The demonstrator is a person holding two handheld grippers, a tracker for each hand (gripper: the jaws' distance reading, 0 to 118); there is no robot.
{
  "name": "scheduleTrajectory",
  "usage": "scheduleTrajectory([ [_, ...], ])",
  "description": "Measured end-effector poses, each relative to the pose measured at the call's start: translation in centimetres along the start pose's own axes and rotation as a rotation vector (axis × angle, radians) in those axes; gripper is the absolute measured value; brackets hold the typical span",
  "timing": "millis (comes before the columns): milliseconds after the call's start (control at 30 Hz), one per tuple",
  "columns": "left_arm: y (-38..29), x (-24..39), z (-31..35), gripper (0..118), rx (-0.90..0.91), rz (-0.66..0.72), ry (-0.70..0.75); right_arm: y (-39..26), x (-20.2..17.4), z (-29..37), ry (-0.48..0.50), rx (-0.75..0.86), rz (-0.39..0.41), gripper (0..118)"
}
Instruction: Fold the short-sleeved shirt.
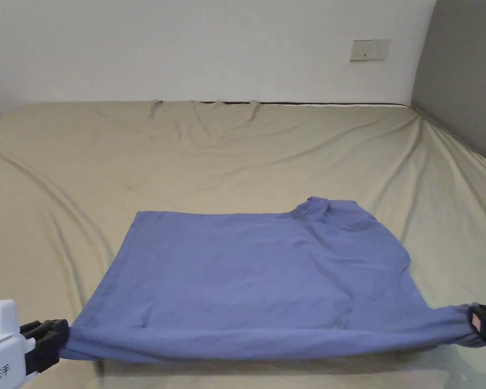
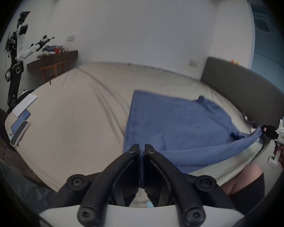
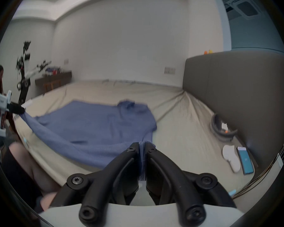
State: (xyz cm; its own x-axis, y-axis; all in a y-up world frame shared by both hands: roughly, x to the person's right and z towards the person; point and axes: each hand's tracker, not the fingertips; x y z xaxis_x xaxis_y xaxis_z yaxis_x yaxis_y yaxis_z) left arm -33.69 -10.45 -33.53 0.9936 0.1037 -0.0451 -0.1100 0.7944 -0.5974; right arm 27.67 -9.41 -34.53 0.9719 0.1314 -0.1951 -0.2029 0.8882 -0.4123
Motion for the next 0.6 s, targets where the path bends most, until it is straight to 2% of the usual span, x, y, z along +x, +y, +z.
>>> scheduleTrajectory([
  [33,-0.8,0.1,-0.6,2,-0.015,-0.007,0.01,-0.7,-0.1,-0.6,0.017,-0.048,0.008,5],
  [67,-1.4,0.1,-1.2,2,-0.049,-0.009,0.009,-1.9,-0.3,-1.0,-0.002,-0.14,-0.028,5],
  [100,-2.0,0.1,-1.8,2,-0.08,-0.012,0.002,-2.4,-0.6,-1.4,-0.007,-0.127,-0.002,5],
  [233,-4.0,0.3,-3.0,3,-0.147,-0.069,0.034,-5.7,-0.6,-3.0,-0.005,-0.24,0.028,5],
  [267,-4.3,0.2,-3.2,6,-0.159,-0.075,0.036,-6.2,-0.8,-3.1,-0.009,-0.264,0.04,5],
  [300,-4.8,0.0,-3.4,16,-0.194,-0.078,0.038,-6.7,-1.0,-3.2,-0.01,-0.273,0.05,5],
  [333,-5.2,0.0,-3.5,33,-0.238,-0.09,0.07,-7.2,-0.7,-3.2,-0.004,-0.276,0.045,6],
  [367,-5.5,0.2,-3.2,59,-0.224,-0.107,0.113,-7.5,-0.6,-3.1,0.011,-0.283,0.03,10],
  [400,-5.7,0.1,-2.6,77,-0.174,-0.109,0.095,-7.5,-0.6,-2.8,0.008,-0.279,0.022,23],
  [433,-5.6,-0.7,-2.4,90,-0.114,-0.125,0.082,-7.3,-0.6,-2.4,-0.018,-0.259,-0.001,47],
  [467,-5.1,-0.6,-1.8,98,-0.097,-0.128,0.105,-6.9,-0.2,-1.9,-0.03,-0.244,-0.037,84],
  [500,-4.3,-0.5,-0.8,98,-0.07,-0.121,0.119,-6.2,0.2,-1.3,-0.026,-0.227,-0.098,103],
  [533,-3.5,-0.4,0.3,98,-0.027,-0.106,0.11,-5.4,0.5,-0.5,-0.025,-0.189,-0.154,109],
  [600,-1.8,-0.1,3.2,96,0.054,-0.074,0.083,-2.8,0.7,1.7,-0.014,-0.075,-0.22,108],
])
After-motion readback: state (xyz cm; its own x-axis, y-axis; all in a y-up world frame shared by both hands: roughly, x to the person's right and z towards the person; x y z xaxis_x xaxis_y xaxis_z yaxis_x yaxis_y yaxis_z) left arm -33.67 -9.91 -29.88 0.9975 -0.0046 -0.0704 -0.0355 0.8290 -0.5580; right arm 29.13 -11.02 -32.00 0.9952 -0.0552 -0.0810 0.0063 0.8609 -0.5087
